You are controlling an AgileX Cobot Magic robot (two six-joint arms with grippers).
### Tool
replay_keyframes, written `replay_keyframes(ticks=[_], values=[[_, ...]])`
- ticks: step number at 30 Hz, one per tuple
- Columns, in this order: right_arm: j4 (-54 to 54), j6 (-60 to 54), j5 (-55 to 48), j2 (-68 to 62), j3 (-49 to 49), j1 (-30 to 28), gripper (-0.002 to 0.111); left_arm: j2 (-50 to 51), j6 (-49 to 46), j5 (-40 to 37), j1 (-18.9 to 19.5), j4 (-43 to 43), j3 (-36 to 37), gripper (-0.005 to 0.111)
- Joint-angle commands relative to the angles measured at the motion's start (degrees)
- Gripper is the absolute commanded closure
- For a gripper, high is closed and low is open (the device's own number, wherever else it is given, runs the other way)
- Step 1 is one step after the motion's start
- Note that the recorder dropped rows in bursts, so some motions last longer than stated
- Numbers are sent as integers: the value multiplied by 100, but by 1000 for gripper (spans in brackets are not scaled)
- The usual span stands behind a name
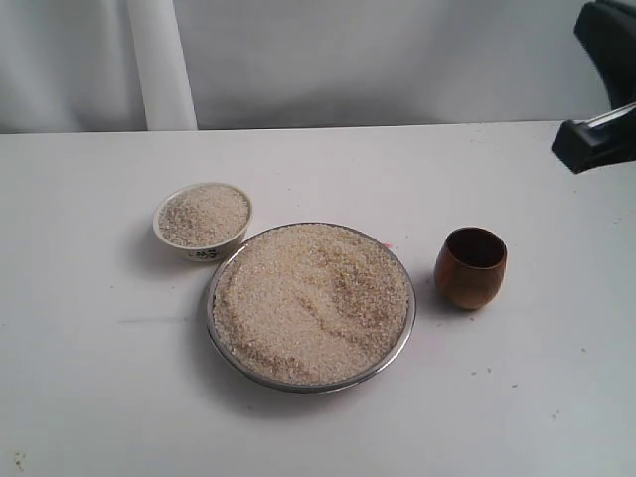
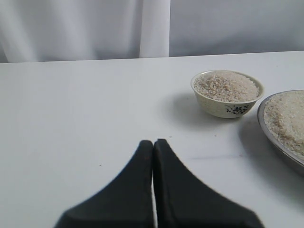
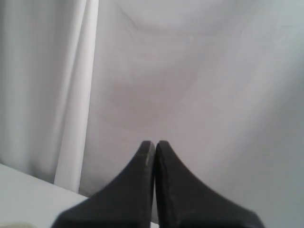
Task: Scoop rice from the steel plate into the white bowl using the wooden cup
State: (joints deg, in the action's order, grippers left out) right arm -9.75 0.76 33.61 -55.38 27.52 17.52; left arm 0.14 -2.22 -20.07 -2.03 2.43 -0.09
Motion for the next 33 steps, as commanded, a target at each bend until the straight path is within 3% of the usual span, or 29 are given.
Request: replay_keyframes(ticks=[1,28,33], values=[[-22,16,-70,312,-39,-35,108,-14,24,21,-35,-2,9,107],[131,22,-70,600,-39,-35,108,-14,23,21,-35,-2,9,107],[143,61,-1028,1386,-39,-92,108,-14,10,21,-35,-2,9,107]])
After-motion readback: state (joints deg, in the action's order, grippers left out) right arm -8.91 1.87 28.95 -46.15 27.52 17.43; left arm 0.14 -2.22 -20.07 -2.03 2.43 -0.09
